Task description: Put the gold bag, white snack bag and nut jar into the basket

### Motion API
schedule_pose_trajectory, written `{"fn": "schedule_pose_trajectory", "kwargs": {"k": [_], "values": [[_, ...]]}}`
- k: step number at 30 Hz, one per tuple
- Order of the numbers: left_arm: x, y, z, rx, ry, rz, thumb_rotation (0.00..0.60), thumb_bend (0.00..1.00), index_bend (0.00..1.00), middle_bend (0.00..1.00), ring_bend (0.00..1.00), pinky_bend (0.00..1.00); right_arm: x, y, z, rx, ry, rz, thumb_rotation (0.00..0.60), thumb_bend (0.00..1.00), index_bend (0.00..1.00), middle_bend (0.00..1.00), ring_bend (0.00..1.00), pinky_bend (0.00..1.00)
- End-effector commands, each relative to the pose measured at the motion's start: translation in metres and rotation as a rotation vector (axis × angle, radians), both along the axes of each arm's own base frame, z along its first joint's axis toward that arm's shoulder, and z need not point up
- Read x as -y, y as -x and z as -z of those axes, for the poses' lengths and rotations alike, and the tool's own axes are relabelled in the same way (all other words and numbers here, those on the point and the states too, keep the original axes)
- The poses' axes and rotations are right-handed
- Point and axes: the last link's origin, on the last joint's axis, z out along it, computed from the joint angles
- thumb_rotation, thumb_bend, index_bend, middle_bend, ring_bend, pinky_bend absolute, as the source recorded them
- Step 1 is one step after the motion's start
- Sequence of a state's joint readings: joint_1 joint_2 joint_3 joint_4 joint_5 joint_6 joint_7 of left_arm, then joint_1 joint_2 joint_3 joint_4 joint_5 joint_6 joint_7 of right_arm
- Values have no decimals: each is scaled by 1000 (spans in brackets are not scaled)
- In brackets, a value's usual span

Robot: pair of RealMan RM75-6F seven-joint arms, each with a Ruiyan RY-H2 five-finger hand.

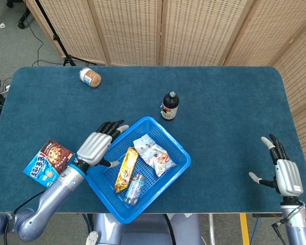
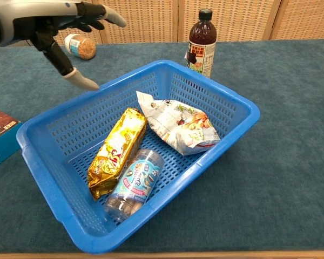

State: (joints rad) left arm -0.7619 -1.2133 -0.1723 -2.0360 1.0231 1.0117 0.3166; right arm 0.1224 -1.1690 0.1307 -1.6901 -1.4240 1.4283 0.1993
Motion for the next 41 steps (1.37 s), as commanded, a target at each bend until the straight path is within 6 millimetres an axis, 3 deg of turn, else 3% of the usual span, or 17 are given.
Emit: {"fn": "schedule_pose_trajectory", "kwargs": {"k": [1,6,13,17,22,33,41], "values": [[4,38,-12,-150,-106,3,600,154,0,0,0,0,-1,-2,1,-19,5,-14,600,156,92,0,0,222],[14,80,-28,-314,-240,15,600,159,0,0,0,0,-3,-7,2,-47,9,-26,600,156,93,0,0,222],[21,122,-43,-437,-348,-26,600,173,0,0,0,0,-5,-17,4,-88,19,-54,600,156,92,0,0,206],[37,143,-47,-494,-342,-89,600,177,0,0,0,0,-8,-22,5,-117,25,-74,600,156,92,0,0,202],[58,159,-50,-476,-316,-178,600,177,0,0,0,0,-12,-25,8,-135,13,-88,600,156,93,0,0,194],[86,188,-58,-433,-449,-298,600,186,2,0,0,0,-18,-34,18,-146,-13,-124,600,156,93,0,0,193],[89,191,-69,-412,-477,-315,600,191,3,0,0,0,-21,-39,30,-149,-56,-145,600,156,92,0,0,193]]}}
